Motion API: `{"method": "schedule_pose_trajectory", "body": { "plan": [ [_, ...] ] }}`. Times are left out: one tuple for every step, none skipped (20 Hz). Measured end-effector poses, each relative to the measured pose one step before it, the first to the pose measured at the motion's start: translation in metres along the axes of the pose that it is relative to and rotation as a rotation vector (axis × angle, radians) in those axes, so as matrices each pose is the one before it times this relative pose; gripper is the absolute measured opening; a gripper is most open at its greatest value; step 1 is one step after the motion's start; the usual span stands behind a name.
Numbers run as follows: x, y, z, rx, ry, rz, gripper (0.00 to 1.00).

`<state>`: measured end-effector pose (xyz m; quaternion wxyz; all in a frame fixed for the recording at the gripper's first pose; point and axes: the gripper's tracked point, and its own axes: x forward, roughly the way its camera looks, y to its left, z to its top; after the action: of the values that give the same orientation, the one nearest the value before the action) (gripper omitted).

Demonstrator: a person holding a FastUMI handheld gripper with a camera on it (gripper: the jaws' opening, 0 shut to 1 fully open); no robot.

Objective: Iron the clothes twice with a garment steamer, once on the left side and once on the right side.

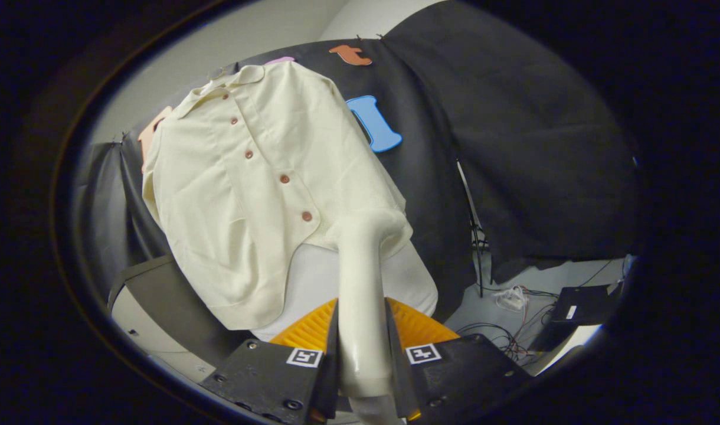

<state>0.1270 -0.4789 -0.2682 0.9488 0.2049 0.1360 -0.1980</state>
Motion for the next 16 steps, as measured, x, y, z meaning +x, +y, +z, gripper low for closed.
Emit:
{"method": "schedule_pose_trajectory", "body": {
  "plan": [
    [-0.00701,0.00263,0.00097,-0.00133,-0.00414,0.00181,0.37],
    [-0.00771,0.00349,0.00160,0.00749,-0.00491,0.00545,0.37],
    [-0.00880,0.00651,0.00179,0.01240,-0.00513,0.00975,0.37],
    [-0.00898,0.00888,0.00285,0.00475,-0.00952,0.01270,0.37],
    [-0.00792,0.00905,0.00028,-0.02396,-0.00277,0.00665,0.37],
    [-0.00785,0.00754,0.00271,-0.04021,-0.01078,-0.00472,0.37],
    [-0.00925,0.00745,0.00292,-0.04385,-0.00714,-0.00039,0.37],
    [-0.01050,0.01116,0.00367,-0.02720,-0.01023,0.01060,0.37],
    [-0.01120,0.01365,0.00502,-0.00420,-0.00690,0.01662,0.37],
    [-0.00992,0.01532,0.00539,0.00369,-0.00613,0.01981,0.37],
    [-0.00932,0.01885,0.00745,0.00295,-0.01591,0.01970,0.37],
    [-0.01001,0.01748,0.00647,-0.00805,-0.01143,0.01638,0.37],
    [-0.00939,0.01713,0.00975,-0.01528,-0.02397,0.01523,0.37],
    [-0.00944,0.01776,0.01047,-0.01585,-0.01624,0.01658,0.37],
    [-0.00918,0.01902,0.00979,-0.01574,-0.02060,0.01969,0.37],
    [-0.00913,0.01835,0.00978,-0.01790,-0.01345,0.01795,0.37]
  ]
}}
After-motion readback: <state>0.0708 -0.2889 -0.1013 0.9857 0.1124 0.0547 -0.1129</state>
